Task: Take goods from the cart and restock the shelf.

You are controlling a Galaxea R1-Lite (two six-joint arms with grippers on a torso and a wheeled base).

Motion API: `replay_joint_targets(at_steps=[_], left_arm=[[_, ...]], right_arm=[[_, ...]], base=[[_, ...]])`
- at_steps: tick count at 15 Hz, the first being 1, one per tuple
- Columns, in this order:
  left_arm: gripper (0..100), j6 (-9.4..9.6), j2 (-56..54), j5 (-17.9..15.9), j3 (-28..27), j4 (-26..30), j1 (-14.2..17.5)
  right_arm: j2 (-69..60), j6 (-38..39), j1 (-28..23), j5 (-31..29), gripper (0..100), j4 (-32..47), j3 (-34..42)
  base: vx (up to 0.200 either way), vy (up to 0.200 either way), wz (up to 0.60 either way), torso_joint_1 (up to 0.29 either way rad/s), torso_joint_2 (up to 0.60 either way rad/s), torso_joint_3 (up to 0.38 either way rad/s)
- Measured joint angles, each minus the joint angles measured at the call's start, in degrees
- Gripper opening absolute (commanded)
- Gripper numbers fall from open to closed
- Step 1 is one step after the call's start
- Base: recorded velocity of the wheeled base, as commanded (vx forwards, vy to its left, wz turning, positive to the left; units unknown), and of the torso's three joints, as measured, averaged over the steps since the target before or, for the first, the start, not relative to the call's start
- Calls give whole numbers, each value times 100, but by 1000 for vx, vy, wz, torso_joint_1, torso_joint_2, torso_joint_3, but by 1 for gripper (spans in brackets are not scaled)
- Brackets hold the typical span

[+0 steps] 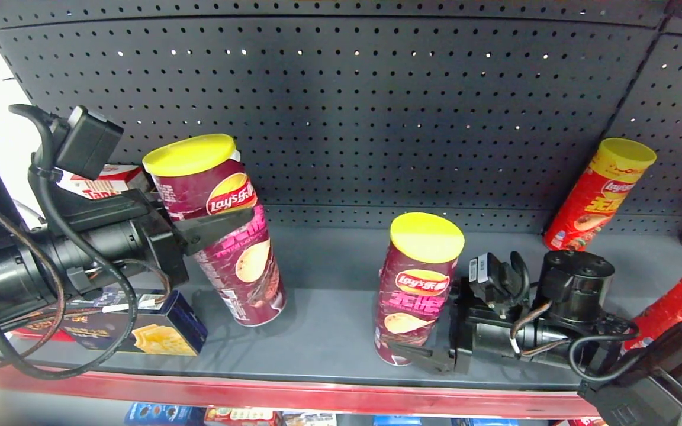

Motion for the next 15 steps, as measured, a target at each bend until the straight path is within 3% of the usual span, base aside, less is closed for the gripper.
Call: replay_joint_targets(at_steps=[10,15], left_arm=[[0,2,-74,-11,74,-10,-2],[0,7,-188,-10,168,4,-27]], right_arm=[[-685,1,-297,-35,100,2,730],[-1841,30,-305,-293,100,82,1679]], base=[[0,0,0,0,0,0],[0,0,0,0,0,0]])
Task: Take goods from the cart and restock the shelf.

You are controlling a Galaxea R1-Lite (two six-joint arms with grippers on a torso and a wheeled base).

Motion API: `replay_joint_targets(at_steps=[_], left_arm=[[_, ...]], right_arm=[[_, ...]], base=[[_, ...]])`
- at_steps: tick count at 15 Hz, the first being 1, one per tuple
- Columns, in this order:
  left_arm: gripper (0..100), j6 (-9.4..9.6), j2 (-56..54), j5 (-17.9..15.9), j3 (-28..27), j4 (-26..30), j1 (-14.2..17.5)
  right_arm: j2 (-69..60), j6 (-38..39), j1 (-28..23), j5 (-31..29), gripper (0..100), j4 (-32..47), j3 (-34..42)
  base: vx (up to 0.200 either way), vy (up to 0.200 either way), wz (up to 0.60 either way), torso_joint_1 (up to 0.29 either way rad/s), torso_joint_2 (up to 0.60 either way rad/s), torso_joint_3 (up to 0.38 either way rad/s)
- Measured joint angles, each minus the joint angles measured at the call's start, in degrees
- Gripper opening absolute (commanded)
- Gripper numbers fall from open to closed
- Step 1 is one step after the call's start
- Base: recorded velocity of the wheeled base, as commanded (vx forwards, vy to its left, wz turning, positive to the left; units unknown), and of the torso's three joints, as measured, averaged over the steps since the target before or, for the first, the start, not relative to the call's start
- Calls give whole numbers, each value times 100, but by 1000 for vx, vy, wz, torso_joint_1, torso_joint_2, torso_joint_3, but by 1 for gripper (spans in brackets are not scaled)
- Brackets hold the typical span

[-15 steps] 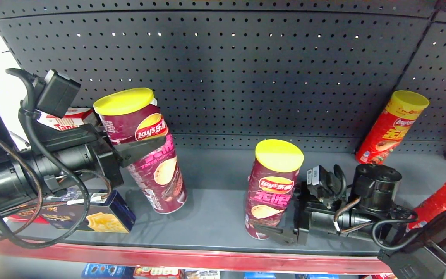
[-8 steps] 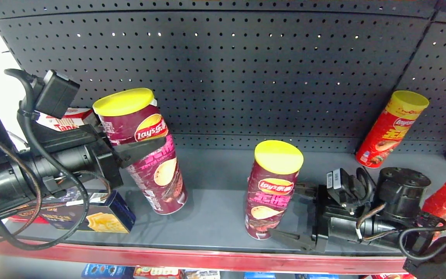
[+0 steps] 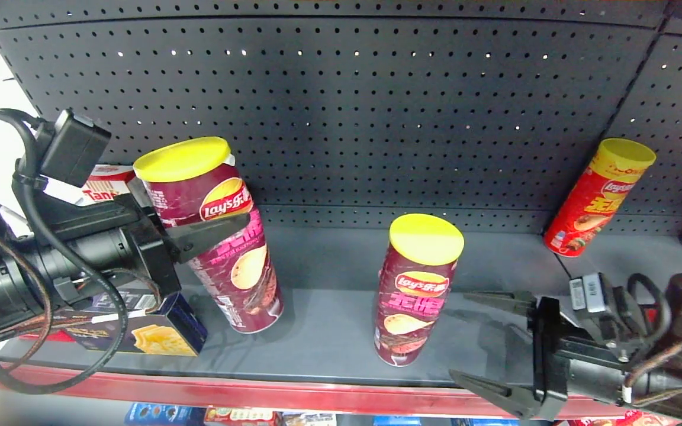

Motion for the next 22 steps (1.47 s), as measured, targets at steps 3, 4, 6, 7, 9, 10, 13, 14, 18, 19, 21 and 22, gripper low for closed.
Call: replay_joint_targets(at_steps=[3,4,6,7,9,10,13,14,18,19,21,22], left_arm=[[0,0,-110,-4,91,13,-17],[0,0,-138,-9,112,18,-17],[0,5,-168,-4,113,13,-20],[0,10,-176,-4,110,7,-20],[0,27,-187,16,166,-11,16],[0,38,-187,22,201,-24,29],[0,51,-182,18,190,-110,16],[0,51,-171,18,184,-160,9],[0,54,-101,10,168,-222,-33],[0,54,-90,10,162,-224,-39],[0,55,-88,7,193,-224,-76],[0,55,-88,7,207,-224,-83]], right_arm=[[-998,17,21,-575,100,301,449],[-1378,33,24,-945,100,534,566],[-2202,140,18,-1714,100,1126,798],[-2621,189,11,-2141,100,1487,923],[-3482,239,0,-3029,100,2428,1150],[-3958,255,2,-3383,100,3042,1213],[-5283,553,-166,-3907,100,4637,1276],[-5639,789,-349,-3990,100,4993,1287],[-6784,1581,-1381,-4083,100,5962,1370],[-7131,1606,-1563,-4088,100,6382,1378],[-7823,1608,-1993,-4063,100,6964,1381],[-8159,1560,-2272,-4034,100,7139,1384]], base=[[0,0,0,0,0,0],[0,0,0,0,0,0],[0,0,0,0,0,0],[0,0,0,0,0,0],[0,0,0,0,0,0],[0,0,0,0,0,0],[0,0,0,0,0,0],[0,0,0,0,0,0],[0,0,0,0,0,0],[0,0,0,0,0,0],[0,0,0,0,0,0],[0,0,0,0,0,0]])
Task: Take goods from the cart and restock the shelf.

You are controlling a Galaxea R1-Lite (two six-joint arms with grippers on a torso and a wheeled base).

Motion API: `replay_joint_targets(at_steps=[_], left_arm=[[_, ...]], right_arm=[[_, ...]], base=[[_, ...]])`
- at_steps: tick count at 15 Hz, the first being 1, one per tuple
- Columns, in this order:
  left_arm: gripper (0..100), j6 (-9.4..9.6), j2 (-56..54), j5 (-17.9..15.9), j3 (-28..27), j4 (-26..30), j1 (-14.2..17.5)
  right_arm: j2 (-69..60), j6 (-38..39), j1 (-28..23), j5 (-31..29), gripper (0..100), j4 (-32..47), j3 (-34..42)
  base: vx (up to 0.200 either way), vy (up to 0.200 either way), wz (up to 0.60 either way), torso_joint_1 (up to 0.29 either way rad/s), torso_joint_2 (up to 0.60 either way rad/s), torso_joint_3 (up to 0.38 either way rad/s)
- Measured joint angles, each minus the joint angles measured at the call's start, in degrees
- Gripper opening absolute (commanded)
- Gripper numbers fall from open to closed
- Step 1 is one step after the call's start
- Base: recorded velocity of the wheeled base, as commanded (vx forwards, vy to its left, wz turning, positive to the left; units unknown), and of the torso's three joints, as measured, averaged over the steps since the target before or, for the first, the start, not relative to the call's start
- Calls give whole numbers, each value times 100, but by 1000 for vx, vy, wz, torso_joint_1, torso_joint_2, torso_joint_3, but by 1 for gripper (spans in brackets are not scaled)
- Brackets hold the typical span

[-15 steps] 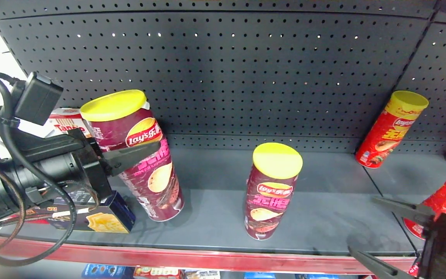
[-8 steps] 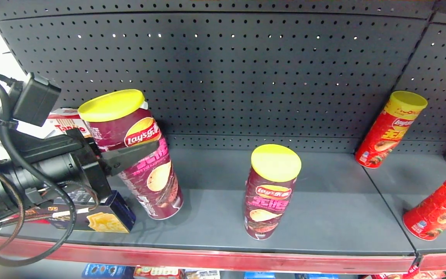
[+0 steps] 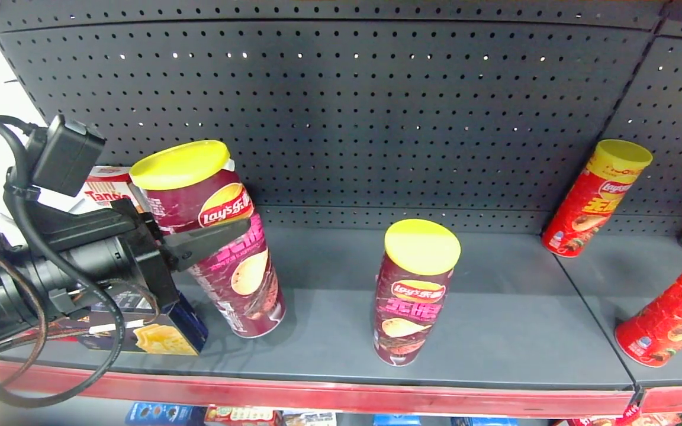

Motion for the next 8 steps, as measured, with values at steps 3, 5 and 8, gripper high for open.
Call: replay_joint_targets(at_steps=[3,5,8], left_arm=[[0,0,0,-7,-34,-1,-15],[0,-1,-2,-9,-52,29,-30],[0,-4,-17,-16,-54,68,-45]], right_arm=[[-631,-33,-308,41,100,107,9],[-796,-30,-341,44,100,110,11],[-887,-30,-352,44,100,110,16]], base=[[0,0,0,0,0,0],[0,0,0,0,0,0],[0,0,0,0,0,0]])
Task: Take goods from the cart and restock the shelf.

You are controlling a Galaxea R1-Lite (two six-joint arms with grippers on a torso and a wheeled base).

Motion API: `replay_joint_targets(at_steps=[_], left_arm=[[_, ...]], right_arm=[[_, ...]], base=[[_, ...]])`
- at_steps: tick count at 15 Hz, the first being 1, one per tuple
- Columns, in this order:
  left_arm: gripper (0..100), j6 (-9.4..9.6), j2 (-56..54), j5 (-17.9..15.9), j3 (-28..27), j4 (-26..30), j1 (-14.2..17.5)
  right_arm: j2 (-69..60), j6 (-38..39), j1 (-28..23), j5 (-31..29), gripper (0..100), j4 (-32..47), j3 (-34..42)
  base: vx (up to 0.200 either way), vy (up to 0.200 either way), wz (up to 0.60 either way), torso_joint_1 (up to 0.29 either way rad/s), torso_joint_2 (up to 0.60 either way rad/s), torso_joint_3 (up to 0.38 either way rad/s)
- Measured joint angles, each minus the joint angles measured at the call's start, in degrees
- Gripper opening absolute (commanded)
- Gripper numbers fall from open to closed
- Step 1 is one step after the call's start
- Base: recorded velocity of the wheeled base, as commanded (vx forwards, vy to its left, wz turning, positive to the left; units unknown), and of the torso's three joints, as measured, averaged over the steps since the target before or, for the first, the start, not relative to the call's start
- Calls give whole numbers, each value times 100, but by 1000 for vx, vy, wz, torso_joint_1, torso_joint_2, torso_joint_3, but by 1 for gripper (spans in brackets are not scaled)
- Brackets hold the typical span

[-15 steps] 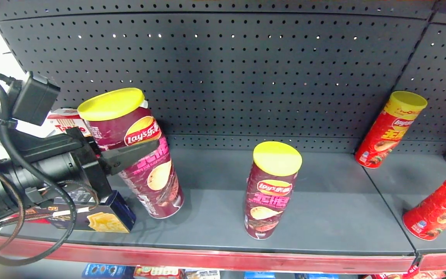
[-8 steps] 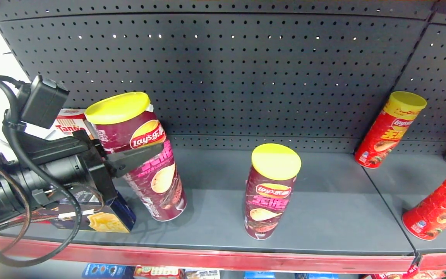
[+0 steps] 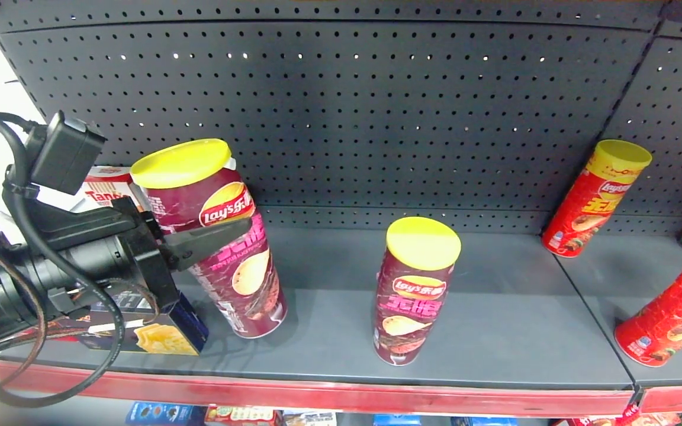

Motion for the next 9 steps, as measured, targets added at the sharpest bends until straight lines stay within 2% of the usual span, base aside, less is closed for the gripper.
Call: replay_joint_targets(at_steps=[3,5,9], left_arm=[[0,-5,15,-26,-189,-6,-54],[0,15,122,-35,-368,-35,-206],[0,416,238,-68,-380,-6,-311]], right_arm=[[-24,4,-2,-2,100,0,0],[-27,2,-4,-2,100,-2,0],[-27,4,0,0,100,-2,0]], base=[[0,0,0,0,0,0],[0,0,0,0,0,0],[0,0,0,0,0,0]])
